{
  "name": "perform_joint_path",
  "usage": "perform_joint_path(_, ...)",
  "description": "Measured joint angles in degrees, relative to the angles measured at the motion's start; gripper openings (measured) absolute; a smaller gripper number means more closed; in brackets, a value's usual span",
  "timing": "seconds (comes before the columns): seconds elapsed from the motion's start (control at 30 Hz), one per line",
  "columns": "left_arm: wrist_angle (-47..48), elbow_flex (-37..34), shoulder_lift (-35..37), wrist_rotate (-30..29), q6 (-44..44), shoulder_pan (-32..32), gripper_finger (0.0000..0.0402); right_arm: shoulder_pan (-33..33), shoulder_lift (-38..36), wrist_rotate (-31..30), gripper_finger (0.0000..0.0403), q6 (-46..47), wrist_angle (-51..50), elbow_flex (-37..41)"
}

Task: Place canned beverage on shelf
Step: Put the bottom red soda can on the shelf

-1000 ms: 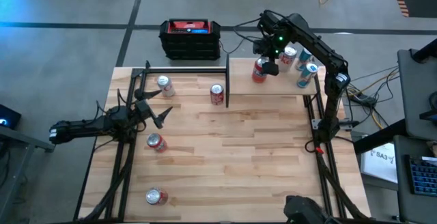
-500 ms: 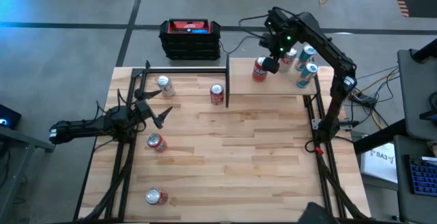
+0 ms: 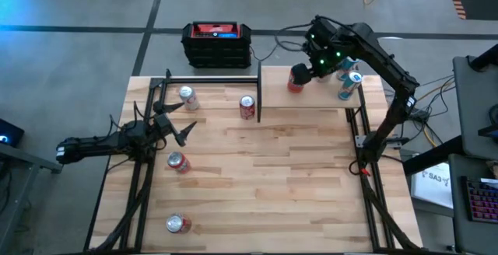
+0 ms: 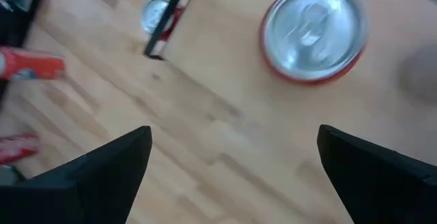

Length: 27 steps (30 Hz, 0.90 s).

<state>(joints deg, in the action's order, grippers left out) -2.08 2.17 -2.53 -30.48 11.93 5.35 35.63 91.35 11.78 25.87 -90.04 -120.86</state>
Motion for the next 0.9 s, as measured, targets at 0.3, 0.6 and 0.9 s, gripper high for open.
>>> perform_joint_path(0.3,0.0,0.0,0.0,0.0,0.0,0.0,0.0399,-4.2,-1.2,0.2,0.04,14.2,0.0,0.2)
perform_joint_path(0.6,0.0,0.0,0.0,0.0,0.0,0.0,0.0399,-4.2,0.3,0.1,0.04,25.1,1.0,0.5)
perform_joint_path(0.9,0.0,0.0,0.0,0.0,0.0,0.0,0.0399,-4.3,1.7,-4.7,0.04,29.7,3.2,0.6)
